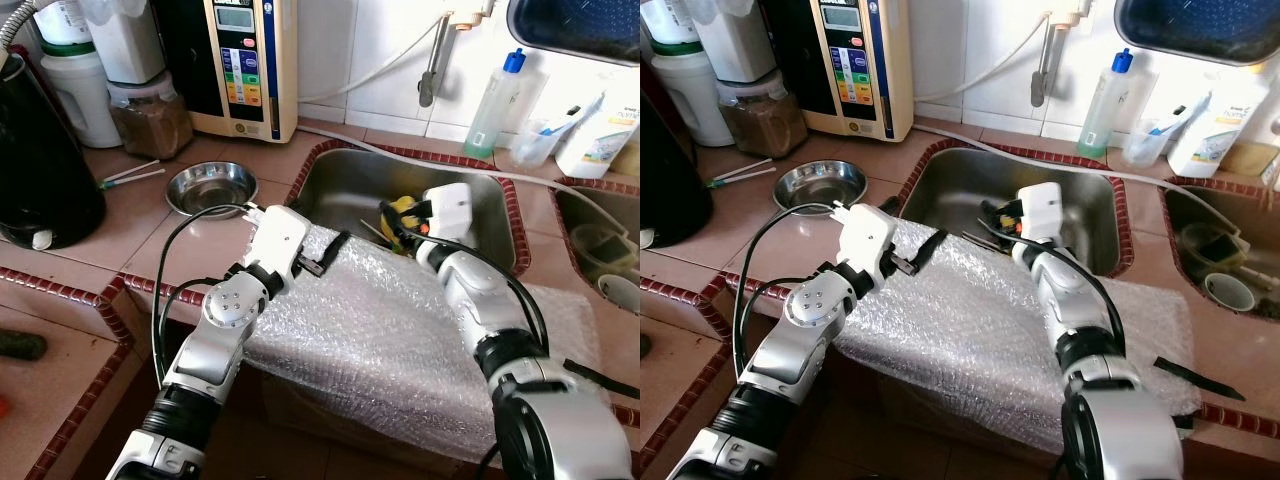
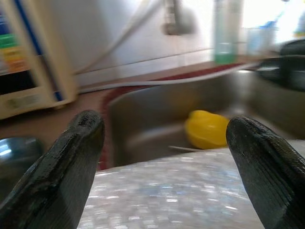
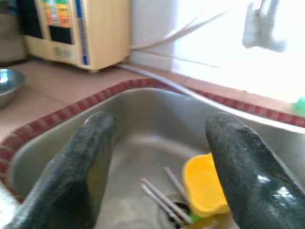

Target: Kitchen organization

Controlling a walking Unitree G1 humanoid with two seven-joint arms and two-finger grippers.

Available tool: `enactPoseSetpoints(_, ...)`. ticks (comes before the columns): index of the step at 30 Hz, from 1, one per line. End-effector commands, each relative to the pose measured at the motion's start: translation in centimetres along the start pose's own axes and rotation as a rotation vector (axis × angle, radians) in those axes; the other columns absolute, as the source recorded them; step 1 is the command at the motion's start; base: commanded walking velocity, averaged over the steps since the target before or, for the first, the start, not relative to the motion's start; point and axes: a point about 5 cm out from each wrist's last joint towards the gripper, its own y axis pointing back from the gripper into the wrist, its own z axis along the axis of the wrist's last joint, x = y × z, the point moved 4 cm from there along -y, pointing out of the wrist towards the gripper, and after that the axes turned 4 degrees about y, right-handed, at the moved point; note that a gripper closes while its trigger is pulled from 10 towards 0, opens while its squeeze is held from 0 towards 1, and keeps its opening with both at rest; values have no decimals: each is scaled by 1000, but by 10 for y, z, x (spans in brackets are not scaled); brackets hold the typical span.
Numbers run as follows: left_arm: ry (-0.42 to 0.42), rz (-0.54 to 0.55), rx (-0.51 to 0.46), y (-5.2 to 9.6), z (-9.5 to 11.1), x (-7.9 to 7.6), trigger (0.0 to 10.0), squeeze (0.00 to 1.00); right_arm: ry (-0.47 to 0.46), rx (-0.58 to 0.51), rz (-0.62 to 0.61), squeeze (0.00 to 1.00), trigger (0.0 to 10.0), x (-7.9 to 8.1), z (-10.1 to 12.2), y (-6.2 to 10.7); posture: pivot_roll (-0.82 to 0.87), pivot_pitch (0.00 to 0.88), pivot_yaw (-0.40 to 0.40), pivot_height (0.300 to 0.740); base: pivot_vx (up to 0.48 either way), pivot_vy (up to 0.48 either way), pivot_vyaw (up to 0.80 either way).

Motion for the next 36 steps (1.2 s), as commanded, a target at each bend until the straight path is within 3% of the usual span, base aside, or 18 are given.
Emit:
enactPoseSetpoints(1,18,90,8,-3,2,18,10000,1000,-22,-35,-11,1000,10000,0,4,6,55,0,11,740,0,0,0)
enactPoseSetpoints(2,44,161,9,-4,3,31,10000,1000,-59,-61,9,1000,10000,5,7,13,51,0,14,740,0,0,0)
enactPoseSetpoints(4,50,175,8,-4,3,33,10000,1000,-69,-66,14,1000,10000,6,8,15,51,0,14,740,0,0,0)
enactPoseSetpoints(7,103,272,30,-7,2,54,10000,1000,-78,-93,138,1000,10000,36,13,35,28,0,38,740,0,0,0)
enactPoseSetpoints(9,117,291,33,-7,2,57,10000,1000,-76,-96,161,1000,10000,41,15,39,28,0,38,740,0,0,0)
enactPoseSetpoints(10,195,384,56,-8,-1,71,10000,1000,-88,-110,177,1000,10000,53,20,48,13,0,47,740,0,0,0)
enactPoseSetpoints(12,247,422,79,-6,-6,76,10000,1000,-135,-113,130,1000,10000,52,20,50,12,0,50,740,0,0,0)
enactPoseSetpoints(14,201,444,95,-4,-8,82,10000,1000,-169,-110,116,1000,10000,56,20,53,8,0,56,740,0,0,0)
enactPoseSetpoints(15,210,465,107,-2,-11,85,10000,745,-170,-105,108,1000,10000,58,19,54,2,0,63,740,0,0,0)
enactPoseSetpoints(16,234,508,133,0,-17,90,10000,0,-175,-91,101,1000,10000,61,17,56,1,0,66,740,0,0,0)
enactPoseSetpoints(21,344,544,175,-1,-26,96,10000,0,-181,-51,118,1000,10000,70,13,64,-15,0,75,740,0,0,-156)
enactPoseSetpoints(26,356,601,176,-8,-19,111,10000,0,-203,-34,127,1000,10000,80,15,77,-32,0,85,740,0,0,-311)
enactPoseSetpoints(27,365,615,178,-9,-18,114,10000,0,-209,-29,124,894,10000,81,14,78,-32,0,87,740,0,0,0)
enactPoseSetpoints(29,372,626,181,-10,-17,117,10000,0,-214,-24,120,894,10000,81,14,79,-32,0,87,740,0,0,0)
enactPoseSetpoints(30,393,671,188,-9,-16,126,10000,0,-216,-15,123,247,10000,83,13,81,-33,0,82,740,0,0,0)
enactPoseSetpoints(32,402,684,187,-9,-15,128,10000,0,-214,-12,125,247,10000,84,13,81,-33,0,79,740,0,0,0)
enactPoseSetpoints(33,424,719,189,-8,-14,135,10000,0,-215,-3,132,0,10000,85,14,82,-32,0,77,740,0,0,0)
enactPoseSetpoints(36,437,773,198,-4,-14,142,10000,0,-205,6,136,0,10000,83,15,81,-24,0,66,740,0,0,0)
